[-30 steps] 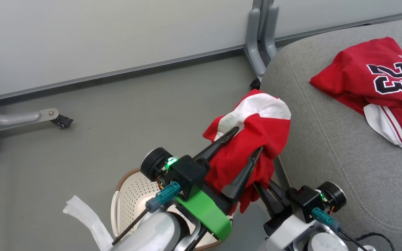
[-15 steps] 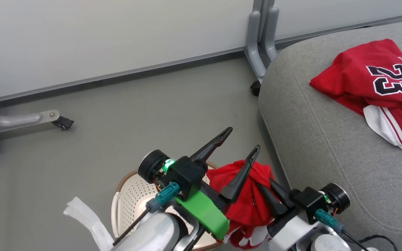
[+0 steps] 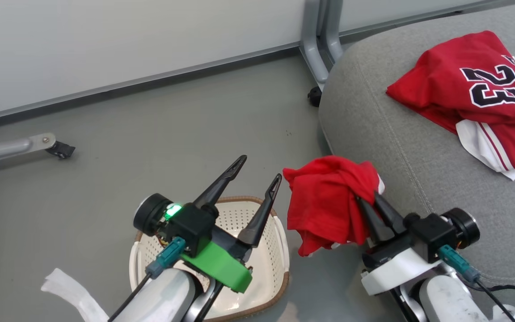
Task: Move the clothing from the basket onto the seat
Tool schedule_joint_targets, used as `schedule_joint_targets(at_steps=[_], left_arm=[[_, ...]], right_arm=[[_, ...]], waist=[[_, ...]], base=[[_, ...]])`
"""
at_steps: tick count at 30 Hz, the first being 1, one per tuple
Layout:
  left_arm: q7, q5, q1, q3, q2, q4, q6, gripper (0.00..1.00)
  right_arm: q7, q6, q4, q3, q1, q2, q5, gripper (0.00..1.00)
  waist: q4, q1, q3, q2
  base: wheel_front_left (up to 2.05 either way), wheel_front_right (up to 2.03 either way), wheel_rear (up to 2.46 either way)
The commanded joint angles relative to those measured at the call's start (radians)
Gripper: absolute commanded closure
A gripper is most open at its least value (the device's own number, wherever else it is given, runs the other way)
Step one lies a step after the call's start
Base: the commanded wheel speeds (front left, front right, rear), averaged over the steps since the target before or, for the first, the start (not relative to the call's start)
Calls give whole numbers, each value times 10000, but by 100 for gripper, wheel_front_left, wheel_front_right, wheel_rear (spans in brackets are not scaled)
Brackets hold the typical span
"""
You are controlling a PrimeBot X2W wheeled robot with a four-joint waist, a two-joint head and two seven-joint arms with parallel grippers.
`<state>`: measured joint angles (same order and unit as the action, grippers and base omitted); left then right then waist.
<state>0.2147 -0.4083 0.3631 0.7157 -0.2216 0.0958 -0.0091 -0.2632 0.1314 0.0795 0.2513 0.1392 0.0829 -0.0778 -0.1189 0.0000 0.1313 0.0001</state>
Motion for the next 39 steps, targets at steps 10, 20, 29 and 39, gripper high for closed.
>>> schedule_joint_targets(at_steps=[10,20,29,39], left_arm=[[506,969,-301,-979,-903,-569,155,0],[494,1676,-371,-1305,-1330,-818,-317,0],[479,1741,45,-960,-1379,-638,-741,0],[311,1893,405,-774,-1655,-1191,-821,0]], right_arm=[[-21,-14,-1978,-1530,-41,-313,-12,100],[-21,-15,-2638,-1985,-315,-327,-892,100],[-21,-15,-3062,-2827,-46,-326,-1139,100],[-21,-15,-3040,-4062,3076,-323,-365,100]], waist=[[-1910,0,1580,-1],[-3836,0,2540,-1],[-4376,0,3389,-1],[-3833,0,4695,-1]], base=[[0,0,0],[0,0,0],[0,0,0],[0,0,0]])
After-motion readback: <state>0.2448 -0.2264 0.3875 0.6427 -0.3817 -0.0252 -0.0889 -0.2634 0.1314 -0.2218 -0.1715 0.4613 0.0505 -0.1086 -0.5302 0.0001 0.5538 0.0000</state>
